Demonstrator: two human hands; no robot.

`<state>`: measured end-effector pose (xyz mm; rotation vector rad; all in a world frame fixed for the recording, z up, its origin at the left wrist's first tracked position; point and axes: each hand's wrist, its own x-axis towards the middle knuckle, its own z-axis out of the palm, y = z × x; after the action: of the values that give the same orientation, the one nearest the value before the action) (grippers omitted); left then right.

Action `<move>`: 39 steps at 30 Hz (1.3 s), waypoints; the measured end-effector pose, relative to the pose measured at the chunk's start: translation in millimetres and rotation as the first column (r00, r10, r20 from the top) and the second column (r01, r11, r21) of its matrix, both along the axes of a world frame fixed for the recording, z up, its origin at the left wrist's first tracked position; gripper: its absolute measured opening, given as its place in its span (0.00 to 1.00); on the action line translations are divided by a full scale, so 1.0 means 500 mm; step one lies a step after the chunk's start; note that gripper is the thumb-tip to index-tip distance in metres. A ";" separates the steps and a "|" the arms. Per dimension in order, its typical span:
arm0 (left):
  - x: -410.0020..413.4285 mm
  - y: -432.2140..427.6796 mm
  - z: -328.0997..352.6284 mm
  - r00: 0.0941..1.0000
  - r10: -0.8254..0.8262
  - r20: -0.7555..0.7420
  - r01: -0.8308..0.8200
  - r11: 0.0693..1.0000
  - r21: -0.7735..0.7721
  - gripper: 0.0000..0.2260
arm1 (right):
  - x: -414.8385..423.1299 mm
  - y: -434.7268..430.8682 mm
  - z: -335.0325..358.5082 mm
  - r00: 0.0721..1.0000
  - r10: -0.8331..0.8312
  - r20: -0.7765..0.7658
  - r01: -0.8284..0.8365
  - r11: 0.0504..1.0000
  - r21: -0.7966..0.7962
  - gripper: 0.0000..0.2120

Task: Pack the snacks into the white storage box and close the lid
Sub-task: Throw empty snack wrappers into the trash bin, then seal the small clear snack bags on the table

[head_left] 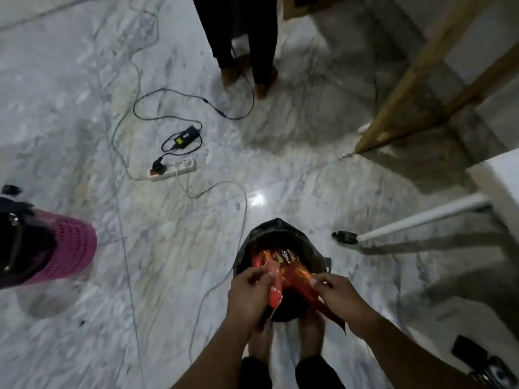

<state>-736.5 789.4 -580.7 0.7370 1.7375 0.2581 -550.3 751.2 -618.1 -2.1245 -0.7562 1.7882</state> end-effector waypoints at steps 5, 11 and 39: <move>0.017 0.067 -0.282 0.999 -0.033 -0.006 0.033 0.998 -0.045 0.03 | -0.008 0.061 -0.268 0.999 -0.051 -0.018 0.051 0.997 -0.050 0.07; 0.013 0.064 -0.397 1.000 -0.007 0.024 0.010 0.994 -0.105 0.19 | -0.046 0.074 -0.379 0.997 -0.078 -0.001 0.078 0.992 -0.097 0.16; 0.417 0.042 0.776 0.315 -0.935 -0.163 0.896 0.236 0.377 0.16 | 0.254 -0.225 0.924 0.861 -0.449 0.239 0.322 0.845 0.426 0.10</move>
<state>-528.0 810.6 -192.7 1.9284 0.8466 -0.2047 -423.4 638.8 -156.0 -2.1382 -0.6123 0.9975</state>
